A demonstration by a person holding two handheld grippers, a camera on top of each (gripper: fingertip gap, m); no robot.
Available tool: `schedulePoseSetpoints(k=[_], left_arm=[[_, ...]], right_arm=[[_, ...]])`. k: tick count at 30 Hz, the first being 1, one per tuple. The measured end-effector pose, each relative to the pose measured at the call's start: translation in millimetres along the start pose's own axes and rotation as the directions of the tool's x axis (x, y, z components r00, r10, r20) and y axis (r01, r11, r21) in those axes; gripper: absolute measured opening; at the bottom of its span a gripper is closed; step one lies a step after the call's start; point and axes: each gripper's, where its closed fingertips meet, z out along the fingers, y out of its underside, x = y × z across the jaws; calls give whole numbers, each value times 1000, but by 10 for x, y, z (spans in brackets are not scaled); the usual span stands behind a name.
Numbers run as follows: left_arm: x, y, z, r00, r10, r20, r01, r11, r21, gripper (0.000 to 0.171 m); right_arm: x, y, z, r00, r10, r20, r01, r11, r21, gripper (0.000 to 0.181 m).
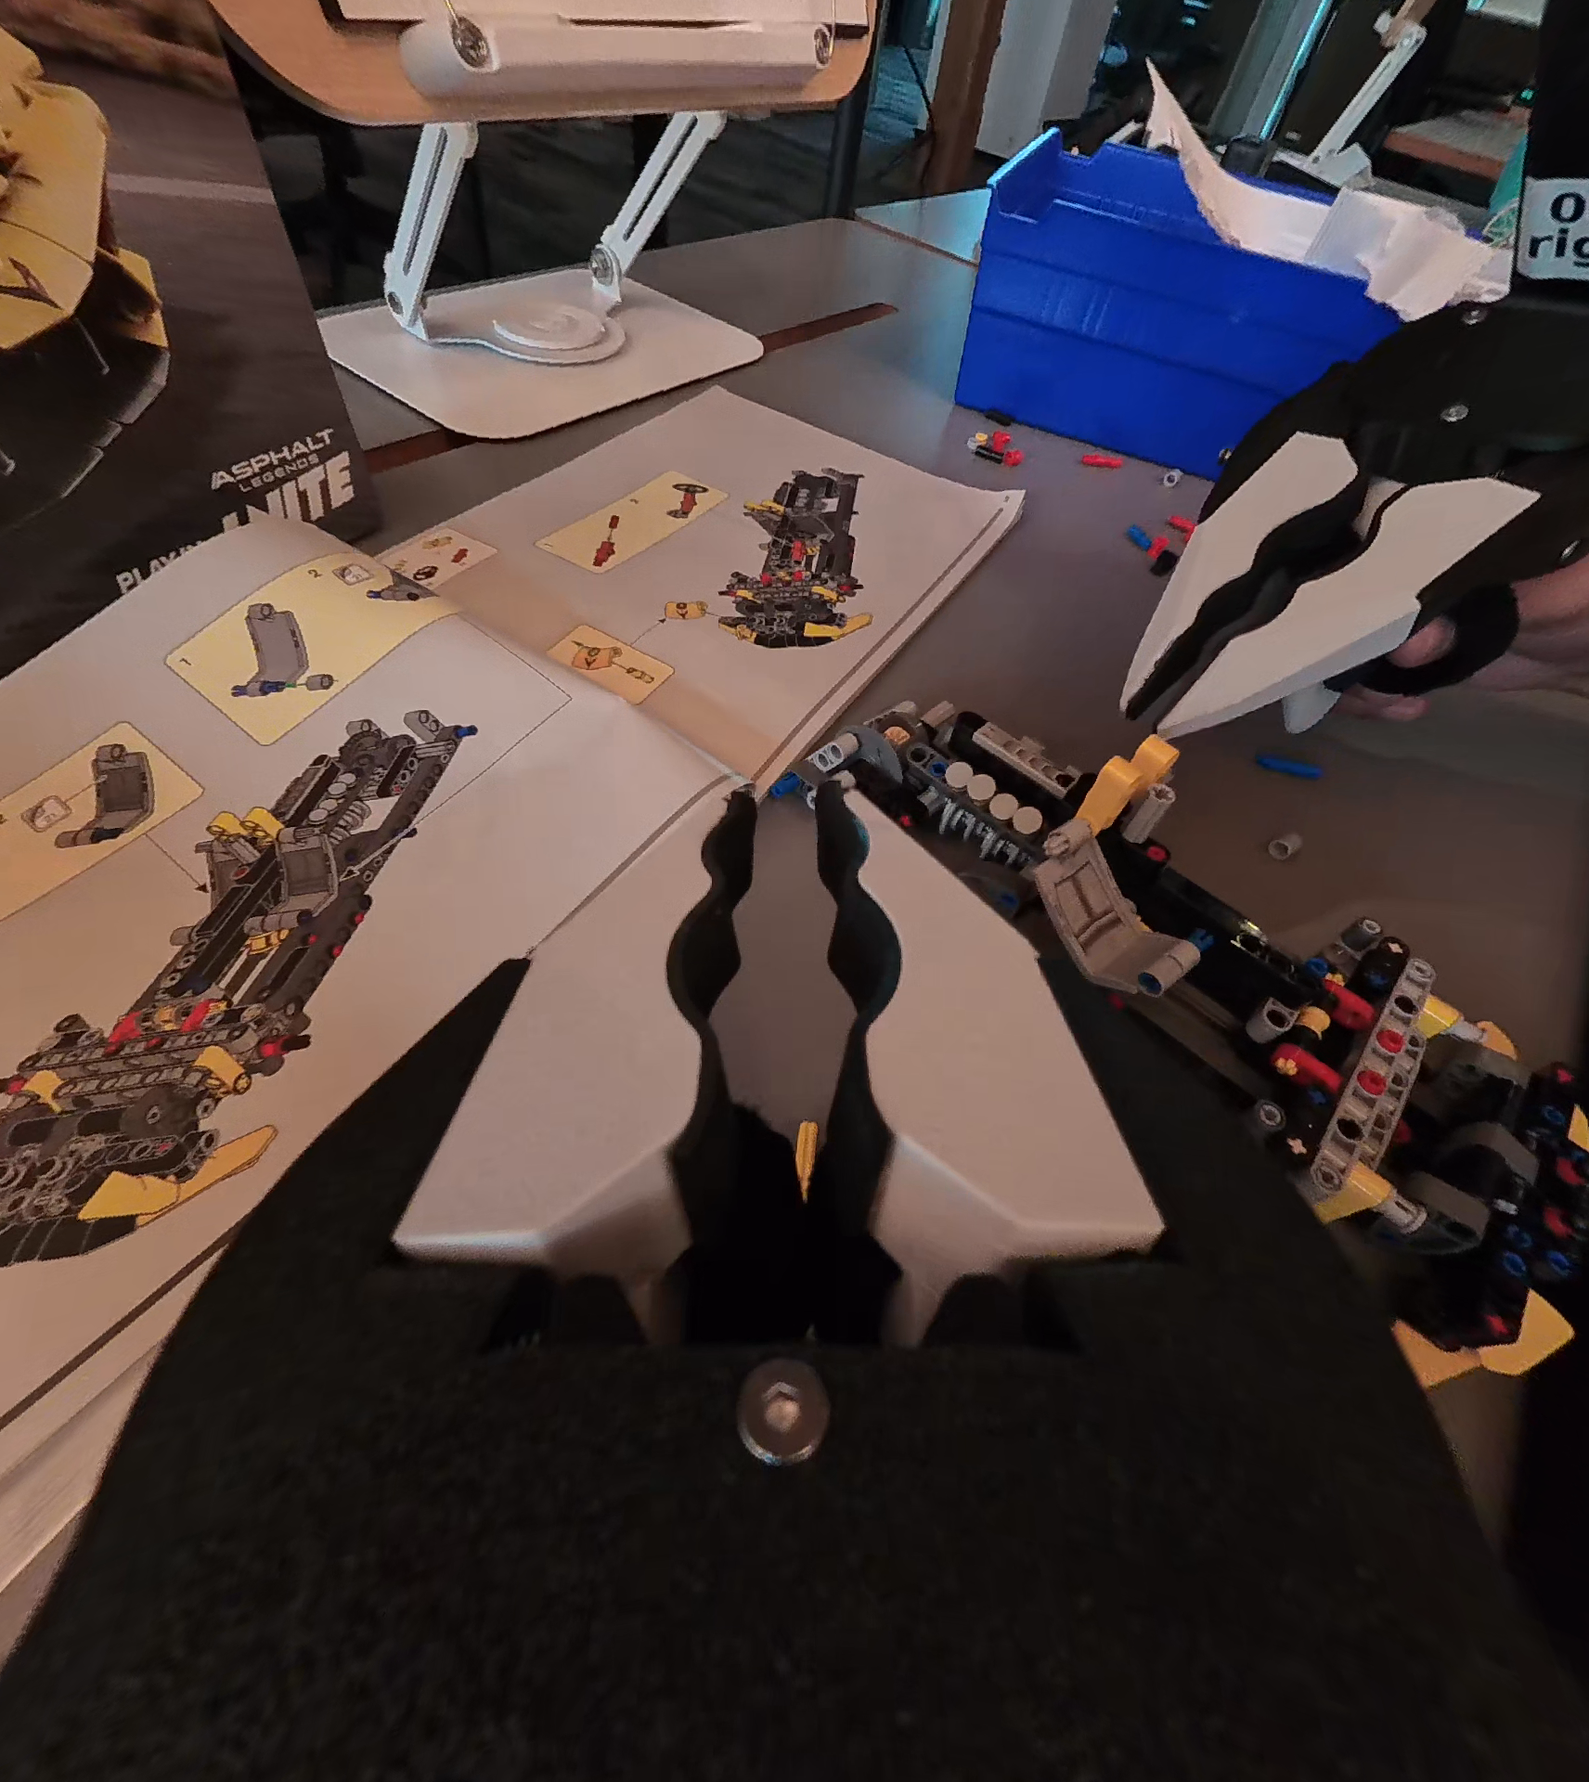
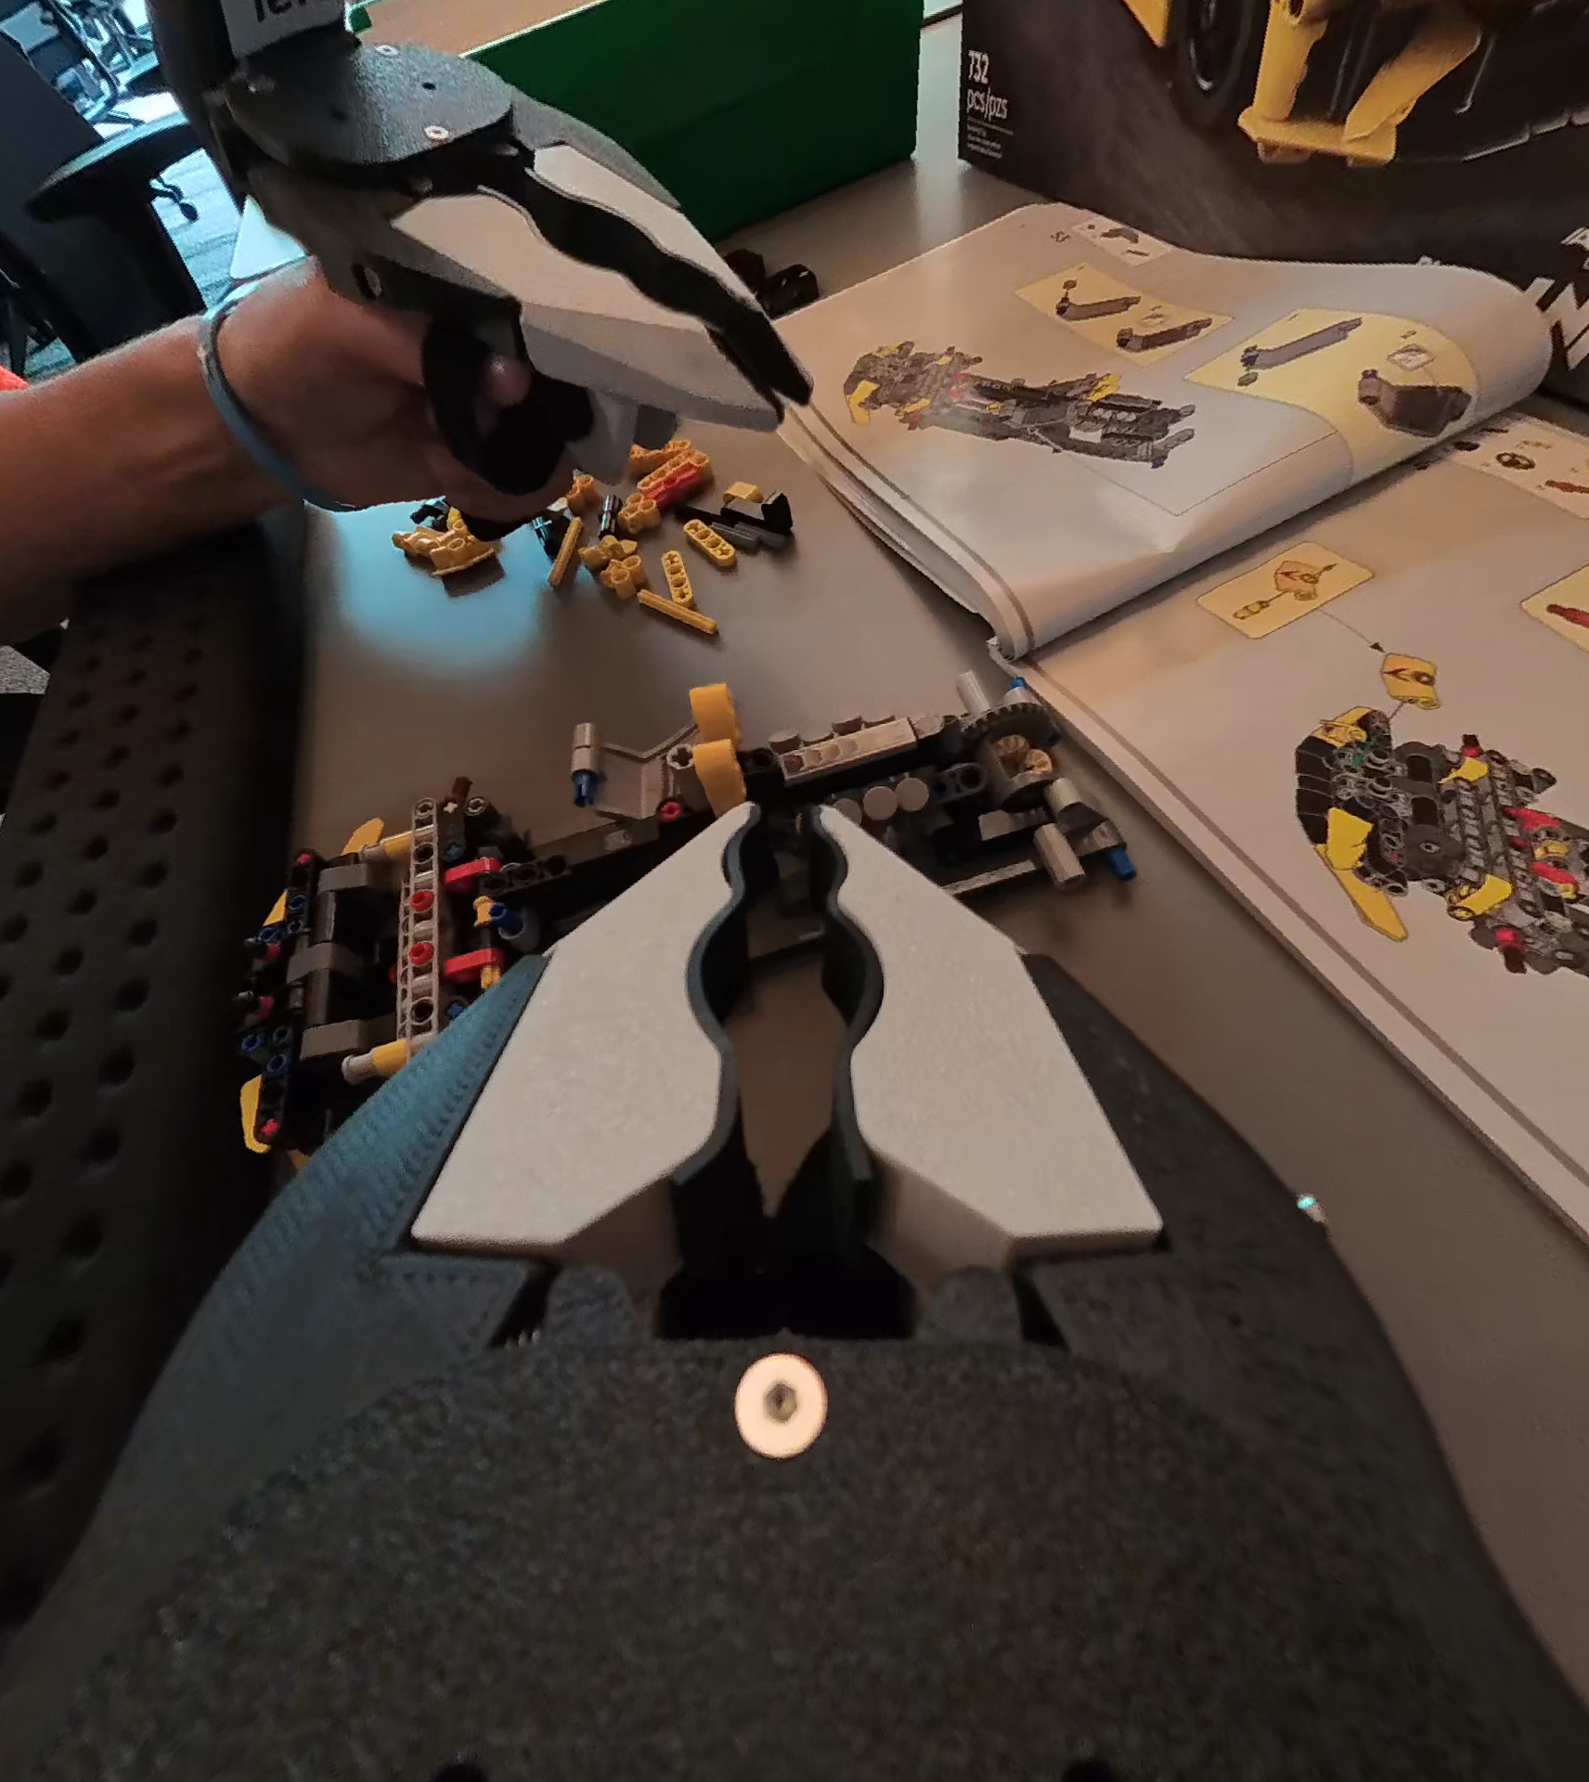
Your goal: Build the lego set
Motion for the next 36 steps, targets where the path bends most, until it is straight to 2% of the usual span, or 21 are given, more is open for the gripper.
schedulePoseSetpoints(k=[2,5,9,12,15,18,23,36], left_arm=[[61,16,16,999,8,-31,-8,1000,-8,11],[380,84,59,979,39,-199,-51,997,-56,11],[587,163,196,944,227,-238,-250,966,-69,15],[723,275,285,920,275,-281,-316,942,-116,17],[731,391,323,904,331,-272,-382,909,-164,16],[728,386,326,895,364,-257,-409,900,-153,14],[770,379,295,889,359,-284,-408,903,-137,8],[680,342,300,901,370,-228,-406,903,-138,5]], right_arm=[[-27,-1,10,1000,-1,16,1,1000,-1,7],[-86,-7,38,999,-27,39,27,1000,-2,10],[-130,50,74,996,-72,49,74,996,-40,10],[-121,108,86,996,-75,47,78,995,-67,8],[-101,150,95,996,-79,39,83,993,-89,5],[-98,158,100,995,-87,41,91,991,-95,4],[-40,159,84,998,-64,26,67,993,-94,5],[-130,157,111,994,-97,51,102,991,-91,3]])
